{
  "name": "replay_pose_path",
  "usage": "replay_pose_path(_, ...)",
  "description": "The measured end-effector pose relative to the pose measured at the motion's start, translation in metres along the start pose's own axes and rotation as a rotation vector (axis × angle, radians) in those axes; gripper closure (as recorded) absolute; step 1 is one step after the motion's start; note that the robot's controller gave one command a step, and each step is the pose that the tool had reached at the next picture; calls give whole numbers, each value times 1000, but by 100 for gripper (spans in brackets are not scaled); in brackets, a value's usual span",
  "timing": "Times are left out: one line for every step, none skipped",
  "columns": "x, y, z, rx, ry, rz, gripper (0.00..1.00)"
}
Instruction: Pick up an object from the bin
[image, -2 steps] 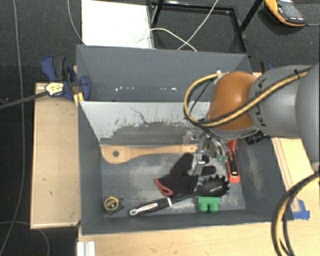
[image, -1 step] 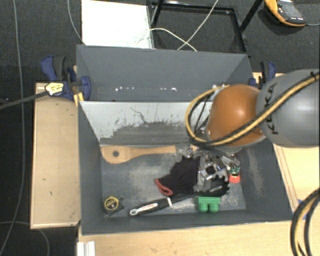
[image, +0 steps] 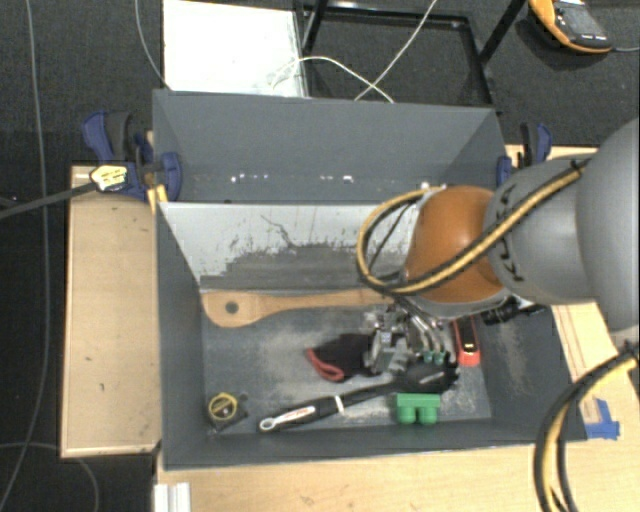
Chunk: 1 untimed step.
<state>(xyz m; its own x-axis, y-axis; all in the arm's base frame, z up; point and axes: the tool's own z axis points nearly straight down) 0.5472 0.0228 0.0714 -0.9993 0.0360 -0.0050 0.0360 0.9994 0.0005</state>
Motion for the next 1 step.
replay_pose_path(0,0,0,0,0,-1,0)
